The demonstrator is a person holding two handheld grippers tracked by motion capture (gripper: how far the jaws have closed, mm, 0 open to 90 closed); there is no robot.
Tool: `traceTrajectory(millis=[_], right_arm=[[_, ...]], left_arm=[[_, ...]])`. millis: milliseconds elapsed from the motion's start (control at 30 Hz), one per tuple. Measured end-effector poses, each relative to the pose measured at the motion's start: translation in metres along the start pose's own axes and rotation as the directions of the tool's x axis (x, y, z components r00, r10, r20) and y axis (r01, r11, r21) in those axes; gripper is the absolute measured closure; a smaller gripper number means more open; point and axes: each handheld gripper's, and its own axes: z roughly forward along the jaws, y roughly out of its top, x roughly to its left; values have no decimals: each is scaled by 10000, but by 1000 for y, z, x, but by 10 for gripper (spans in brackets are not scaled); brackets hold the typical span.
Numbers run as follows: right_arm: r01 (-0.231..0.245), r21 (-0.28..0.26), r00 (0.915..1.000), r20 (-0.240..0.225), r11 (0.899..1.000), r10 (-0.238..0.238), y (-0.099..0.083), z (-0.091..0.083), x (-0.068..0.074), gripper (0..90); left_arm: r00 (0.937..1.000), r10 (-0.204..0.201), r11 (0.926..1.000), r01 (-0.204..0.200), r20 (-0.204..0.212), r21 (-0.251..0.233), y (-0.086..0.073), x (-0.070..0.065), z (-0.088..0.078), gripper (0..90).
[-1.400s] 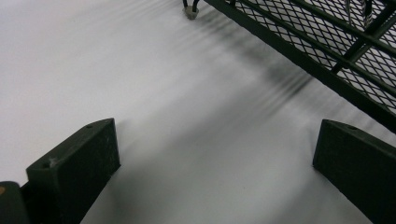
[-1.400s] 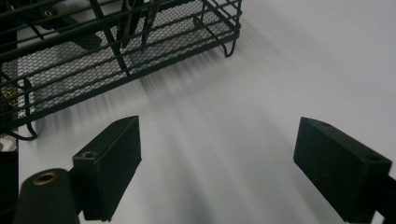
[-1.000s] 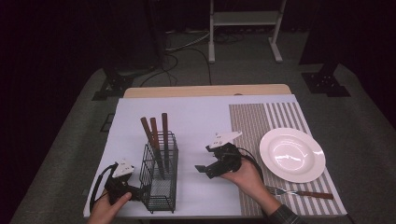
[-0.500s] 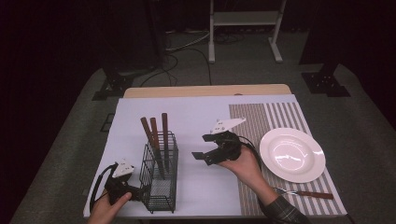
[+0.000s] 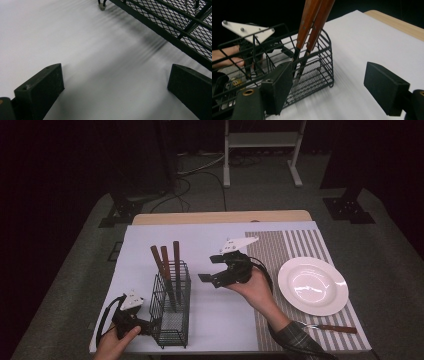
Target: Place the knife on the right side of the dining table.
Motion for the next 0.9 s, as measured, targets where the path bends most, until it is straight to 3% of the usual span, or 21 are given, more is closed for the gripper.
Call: traceTrajectory(millis=[900], right_arm=[[-83,-711,9988,-477,9974,49,45,40,-2,268]], left_arm=[[10000,7,10000,-7,7,9,0,0,0,0]])
